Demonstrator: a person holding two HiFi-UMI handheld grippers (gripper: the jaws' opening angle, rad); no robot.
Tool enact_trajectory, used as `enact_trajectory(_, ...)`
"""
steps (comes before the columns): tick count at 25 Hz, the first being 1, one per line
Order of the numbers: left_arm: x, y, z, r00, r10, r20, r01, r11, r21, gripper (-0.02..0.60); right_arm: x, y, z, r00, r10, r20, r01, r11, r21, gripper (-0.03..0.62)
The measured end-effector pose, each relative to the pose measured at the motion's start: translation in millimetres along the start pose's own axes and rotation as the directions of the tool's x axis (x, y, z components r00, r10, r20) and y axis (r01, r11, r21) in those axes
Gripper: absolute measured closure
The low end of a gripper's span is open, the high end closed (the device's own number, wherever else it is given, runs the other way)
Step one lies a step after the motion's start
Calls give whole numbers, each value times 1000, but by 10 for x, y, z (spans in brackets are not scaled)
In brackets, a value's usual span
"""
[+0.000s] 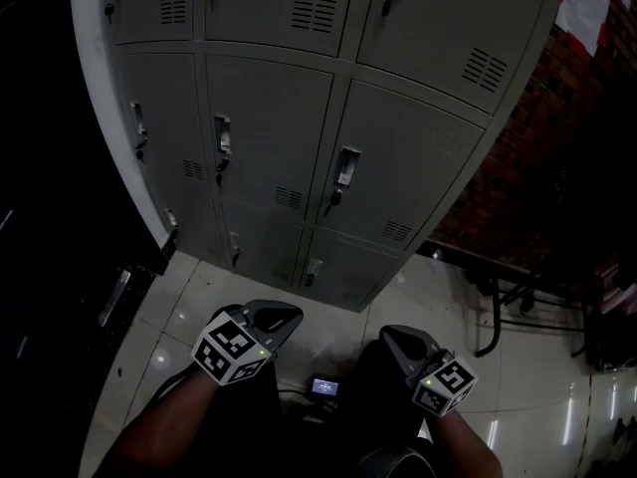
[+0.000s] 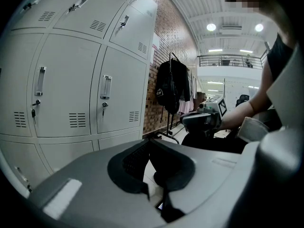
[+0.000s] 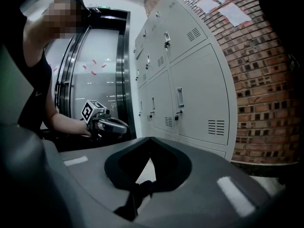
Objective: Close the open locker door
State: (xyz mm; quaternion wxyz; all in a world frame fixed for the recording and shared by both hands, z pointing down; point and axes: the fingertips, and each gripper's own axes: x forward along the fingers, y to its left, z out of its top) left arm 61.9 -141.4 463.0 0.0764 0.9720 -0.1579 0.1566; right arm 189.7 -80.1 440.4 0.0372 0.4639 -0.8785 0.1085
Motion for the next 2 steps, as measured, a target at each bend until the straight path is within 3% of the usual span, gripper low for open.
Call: enact_trajectory(2,2,1,-1,1000,0,0,0,1000,0,569,-2,-10,-9,1000,-5,-5,5,1000,-4,592)
